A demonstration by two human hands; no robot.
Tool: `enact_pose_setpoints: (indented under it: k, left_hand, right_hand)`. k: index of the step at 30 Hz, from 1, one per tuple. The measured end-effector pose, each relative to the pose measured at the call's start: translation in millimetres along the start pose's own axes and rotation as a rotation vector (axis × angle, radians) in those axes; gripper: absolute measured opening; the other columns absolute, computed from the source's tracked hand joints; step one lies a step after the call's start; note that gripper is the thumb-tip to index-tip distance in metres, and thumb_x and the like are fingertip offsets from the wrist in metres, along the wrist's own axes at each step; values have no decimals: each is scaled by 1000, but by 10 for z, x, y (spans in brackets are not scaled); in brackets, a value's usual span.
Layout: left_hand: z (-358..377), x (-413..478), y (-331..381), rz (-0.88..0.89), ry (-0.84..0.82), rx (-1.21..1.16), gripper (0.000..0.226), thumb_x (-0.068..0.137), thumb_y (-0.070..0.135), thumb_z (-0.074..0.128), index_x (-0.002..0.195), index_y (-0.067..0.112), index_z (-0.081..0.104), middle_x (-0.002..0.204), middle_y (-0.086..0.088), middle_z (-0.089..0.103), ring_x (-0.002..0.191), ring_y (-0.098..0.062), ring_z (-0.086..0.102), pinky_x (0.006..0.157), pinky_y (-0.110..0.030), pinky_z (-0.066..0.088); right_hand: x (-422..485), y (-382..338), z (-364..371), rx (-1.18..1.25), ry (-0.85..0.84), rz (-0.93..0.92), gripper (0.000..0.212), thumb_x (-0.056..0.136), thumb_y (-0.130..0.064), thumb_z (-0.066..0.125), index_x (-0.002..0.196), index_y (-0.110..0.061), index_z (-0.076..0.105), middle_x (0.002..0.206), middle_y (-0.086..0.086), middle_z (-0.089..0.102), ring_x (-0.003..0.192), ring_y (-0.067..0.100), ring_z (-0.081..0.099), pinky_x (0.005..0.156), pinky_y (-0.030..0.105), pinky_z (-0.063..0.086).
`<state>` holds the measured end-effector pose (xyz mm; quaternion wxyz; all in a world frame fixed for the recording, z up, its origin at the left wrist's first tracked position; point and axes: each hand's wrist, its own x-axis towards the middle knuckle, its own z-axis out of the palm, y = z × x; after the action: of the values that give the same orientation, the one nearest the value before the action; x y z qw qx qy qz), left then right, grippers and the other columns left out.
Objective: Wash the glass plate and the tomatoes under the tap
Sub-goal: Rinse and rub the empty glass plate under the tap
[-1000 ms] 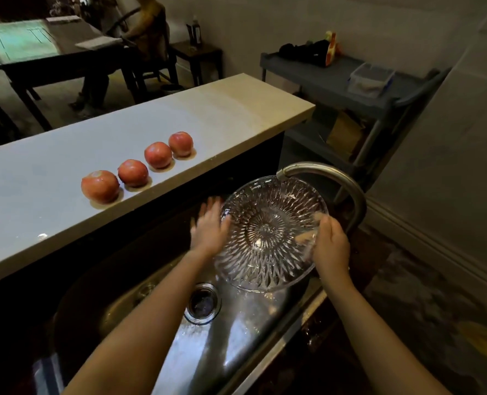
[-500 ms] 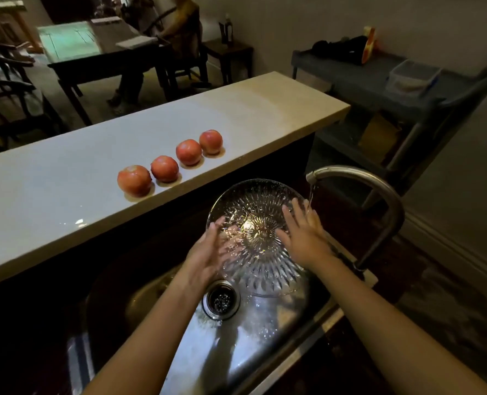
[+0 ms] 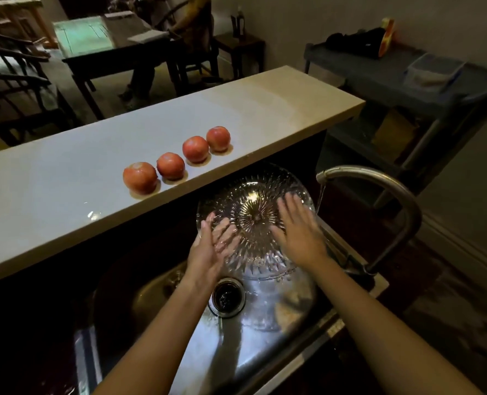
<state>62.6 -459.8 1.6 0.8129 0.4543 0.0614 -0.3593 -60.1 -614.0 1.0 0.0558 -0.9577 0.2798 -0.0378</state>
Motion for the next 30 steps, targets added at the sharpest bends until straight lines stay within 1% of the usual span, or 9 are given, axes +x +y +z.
enact_pose_setpoints:
  k: [3,8,14,17,21,24,27,29,30]
  left_hand:
    - [-99,-1,-90,-14,19,21,30,98,40,32,113,29,55,105,-1,68,92,-17,69,73,-35,57]
    - [-41,7,-225,-45,84,-83,30,98,40,33,114,25,52,108,-5,65,97,-19,65,68,-32,57]
    - [-122,-18,-229,-65,71,-66,42,99,39,28,134,20,41,123,-10,57,94,-20,64,71,-34,57]
    - [-202,-12,-308,-92,64,-69,46,99,41,27,139,21,36,133,-9,53,98,-22,63,68,-30,59]
    - [-205,-8,-358,-129,96,-122,33,100,35,26,125,22,43,142,-16,46,100,-23,61,72,-34,53]
    - [-95,-46,-423,-150,136,-154,33,100,30,29,124,15,46,142,-16,44,106,-23,55,75,-35,56]
    - [9,-80,-412,-197,228,-26,31,99,23,37,125,10,48,138,-18,50,93,-22,62,92,-36,49]
    - [37,-88,-393,-143,283,117,24,96,10,48,118,2,48,131,-23,53,82,-22,65,78,-32,56]
    - [43,-83,-387,-57,328,262,34,93,7,52,125,2,42,131,-24,51,90,-27,65,75,-34,58]
  right_hand:
    - [-149,42,52,11,-66,-55,68,94,-57,12,144,-20,-16,156,6,-19,143,20,-20,114,37,-14]
    - [-542,-246,279,-42,-161,-438,60,93,-58,2,144,-30,-8,156,-3,-10,145,20,-12,113,47,-15]
    - [-136,485,-3,44,-70,-45,62,97,-47,24,149,-24,0,154,-8,-14,147,18,-8,119,39,-5]
    - [-261,277,51,411,23,-5,61,99,-27,36,150,-22,2,154,-14,-14,147,15,2,120,40,15]
    - [-211,120,-194,1319,166,177,66,97,-6,40,148,-31,5,147,-32,16,131,-3,38,106,43,42]
    - [16,121,-409,1879,98,300,55,97,-8,39,148,-17,20,155,2,26,134,23,41,106,36,39]
    - [42,103,-486,2007,23,354,46,100,-14,33,146,-14,26,153,9,30,134,28,41,111,41,34]
    - [-28,92,-424,1953,19,420,45,101,-20,32,145,-15,27,151,12,32,132,30,42,110,45,35]
    - [-61,92,-385,1938,31,461,44,101,-22,31,145,-15,28,151,13,34,131,32,44,109,46,37]
